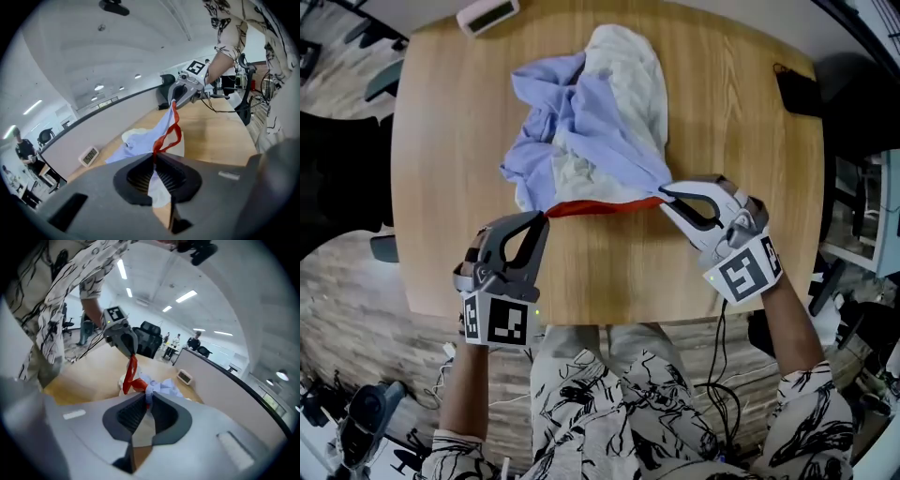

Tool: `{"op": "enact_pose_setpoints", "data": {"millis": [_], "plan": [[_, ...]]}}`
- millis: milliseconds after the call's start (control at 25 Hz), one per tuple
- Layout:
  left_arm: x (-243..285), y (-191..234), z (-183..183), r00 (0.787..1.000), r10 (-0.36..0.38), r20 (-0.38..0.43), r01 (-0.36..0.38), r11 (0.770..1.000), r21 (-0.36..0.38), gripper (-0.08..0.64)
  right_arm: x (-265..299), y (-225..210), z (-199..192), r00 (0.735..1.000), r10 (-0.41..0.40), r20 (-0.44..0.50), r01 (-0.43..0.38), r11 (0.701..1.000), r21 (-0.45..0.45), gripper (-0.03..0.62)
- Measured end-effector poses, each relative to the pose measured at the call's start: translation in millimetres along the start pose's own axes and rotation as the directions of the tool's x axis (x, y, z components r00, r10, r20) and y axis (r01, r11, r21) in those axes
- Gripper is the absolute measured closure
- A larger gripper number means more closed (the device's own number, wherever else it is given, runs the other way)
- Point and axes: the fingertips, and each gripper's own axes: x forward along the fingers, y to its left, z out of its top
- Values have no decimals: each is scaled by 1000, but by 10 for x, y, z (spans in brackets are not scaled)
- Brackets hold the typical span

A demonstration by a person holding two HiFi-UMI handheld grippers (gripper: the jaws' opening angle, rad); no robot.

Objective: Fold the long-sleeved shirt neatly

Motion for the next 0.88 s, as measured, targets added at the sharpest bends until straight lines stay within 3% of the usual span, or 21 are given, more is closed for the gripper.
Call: {"op": "enact_pose_setpoints", "data": {"millis": [160,280,400,640,880], "plan": [[-416,388,657,994,62,87,-66,997,42,535,-445,-402,448,992,-121,38,115,985,128,555],[-770,630,1105,986,104,134,-114,991,73,535,-826,-671,836,969,-233,77,206,943,262,555],[-1044,821,1440,978,131,160,-143,987,67,535,-1126,-895,1223,949,-292,123,237,911,337,555],[-1419,1061,2092,951,185,246,-207,976,65,537,-1648,-1200,1833,898,-387,209,302,888,347,557],[-1926,1235,2832,881,244,405,-308,946,99,537,-2284,-1449,2510,823,-482,301,408,870,276,557]]}}
